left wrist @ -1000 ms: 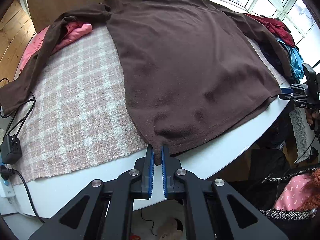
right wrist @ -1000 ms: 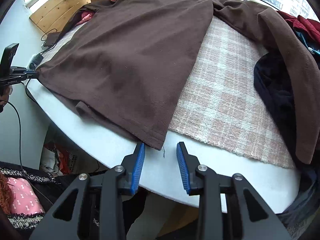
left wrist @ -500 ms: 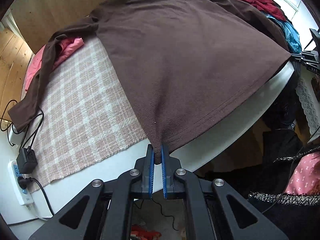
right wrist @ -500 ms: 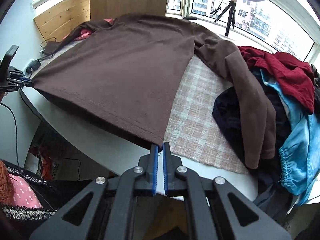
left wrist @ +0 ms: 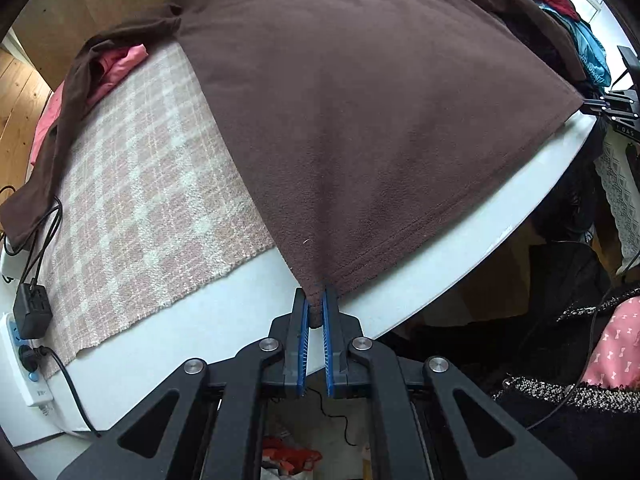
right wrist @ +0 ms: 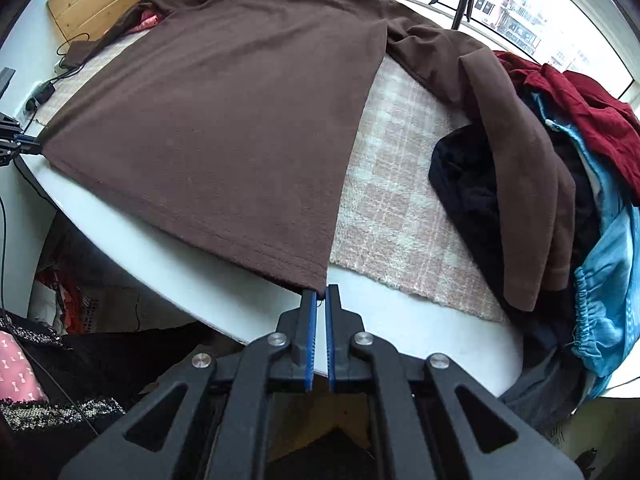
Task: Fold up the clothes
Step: 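Grasp the hoodie hem with both tools, pull it straight, release, then grasp the hoodie sleeve beside the pink T-shirt with the left tool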
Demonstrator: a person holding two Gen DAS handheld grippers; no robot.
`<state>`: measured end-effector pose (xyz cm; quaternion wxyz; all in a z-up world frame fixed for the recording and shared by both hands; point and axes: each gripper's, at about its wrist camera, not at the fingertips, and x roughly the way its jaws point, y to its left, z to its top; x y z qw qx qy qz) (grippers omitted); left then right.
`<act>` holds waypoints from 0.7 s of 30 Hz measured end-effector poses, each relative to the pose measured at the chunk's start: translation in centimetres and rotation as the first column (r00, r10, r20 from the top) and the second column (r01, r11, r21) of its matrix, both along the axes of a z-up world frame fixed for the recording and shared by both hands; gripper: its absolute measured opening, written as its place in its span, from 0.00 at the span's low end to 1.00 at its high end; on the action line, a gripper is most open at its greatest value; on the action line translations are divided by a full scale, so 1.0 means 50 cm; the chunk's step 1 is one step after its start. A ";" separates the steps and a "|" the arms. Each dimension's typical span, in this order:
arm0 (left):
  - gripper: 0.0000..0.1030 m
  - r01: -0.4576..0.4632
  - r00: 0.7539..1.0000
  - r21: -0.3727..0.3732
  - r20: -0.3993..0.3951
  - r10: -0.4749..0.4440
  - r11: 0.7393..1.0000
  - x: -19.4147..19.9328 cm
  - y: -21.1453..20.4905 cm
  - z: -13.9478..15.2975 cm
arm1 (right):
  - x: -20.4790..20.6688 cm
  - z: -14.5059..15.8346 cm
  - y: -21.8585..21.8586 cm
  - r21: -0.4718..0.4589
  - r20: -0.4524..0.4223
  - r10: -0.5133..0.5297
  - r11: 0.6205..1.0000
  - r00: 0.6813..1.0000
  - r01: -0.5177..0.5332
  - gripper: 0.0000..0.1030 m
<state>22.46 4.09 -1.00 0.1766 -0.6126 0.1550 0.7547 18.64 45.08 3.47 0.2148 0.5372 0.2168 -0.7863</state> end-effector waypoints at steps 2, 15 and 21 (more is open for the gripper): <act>0.06 0.014 1.000 -0.008 0.004 -0.014 1.000 0.000 0.003 -0.004 | -0.001 0.002 -0.005 0.012 -0.001 0.009 1.000 1.000 -0.009 0.04; 0.20 -0.178 0.984 0.036 -0.021 0.179 0.983 -0.037 -0.191 0.123 | -0.027 0.118 0.018 -0.001 0.111 -0.032 0.999 0.993 0.032 0.12; 0.24 -0.419 0.889 0.045 -0.182 0.420 0.907 -0.166 -0.426 0.195 | -0.143 0.346 -0.069 -0.240 -0.054 -0.035 0.970 0.998 0.021 0.13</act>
